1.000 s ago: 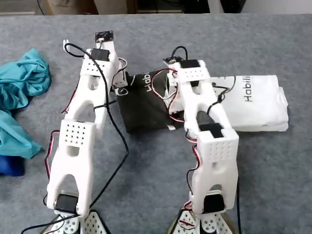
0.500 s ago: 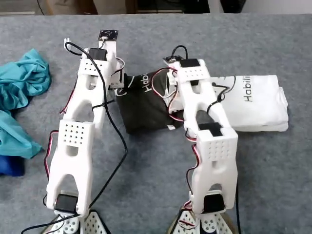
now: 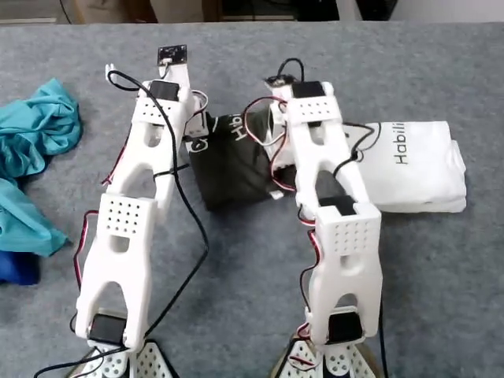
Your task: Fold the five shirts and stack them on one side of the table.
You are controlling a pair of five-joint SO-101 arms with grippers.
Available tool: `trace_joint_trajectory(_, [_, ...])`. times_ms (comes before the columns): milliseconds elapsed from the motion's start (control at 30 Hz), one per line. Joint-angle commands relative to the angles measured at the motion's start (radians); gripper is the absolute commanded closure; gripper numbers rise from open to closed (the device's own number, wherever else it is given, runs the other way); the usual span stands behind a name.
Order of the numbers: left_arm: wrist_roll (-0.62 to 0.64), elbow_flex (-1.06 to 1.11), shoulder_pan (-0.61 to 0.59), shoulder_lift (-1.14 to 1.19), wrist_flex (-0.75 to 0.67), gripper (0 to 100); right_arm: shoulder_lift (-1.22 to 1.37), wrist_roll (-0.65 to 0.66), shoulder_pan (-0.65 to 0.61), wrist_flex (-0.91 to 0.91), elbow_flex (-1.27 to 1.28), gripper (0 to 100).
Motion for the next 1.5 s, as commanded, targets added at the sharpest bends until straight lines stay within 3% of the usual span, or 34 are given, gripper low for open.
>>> trace_joint_trajectory(0, [0.014, -0.014, -0.011, -0.004, 0.002, 83, -0.010, 0.002, 0.013, 0.044, -0.125, 97.0])
trace_joint_trajectory(133, [0.057, -0.137, -0.049, -0.031, 0.155, 73, -0.010, 0.058, 0.022, 0.150, -0.295, 97.2])
trace_joint_trajectory(433, [0.040, -0.555, -0.227, -0.048, 0.359, 72, -0.012, 0.137, 0.110, 0.192, -0.446, 97.5])
trace_joint_trajectory(767, [-0.002, -0.446, -0.367, -0.048, 0.373, 72, -0.130, 0.264, 0.268, 0.192, -0.444, 97.5])
trace_joint_trajectory(1167, [-0.002, -0.446, -0.370, -0.058, 0.374, 72, -0.136, 0.523, 0.615, 0.192, -0.444, 97.5])
trace_joint_trajectory(1467, [0.003, -0.446, -0.379, -0.058, 0.374, 73, -0.099, 0.634, 0.746, 0.146, -0.456, 97.4])
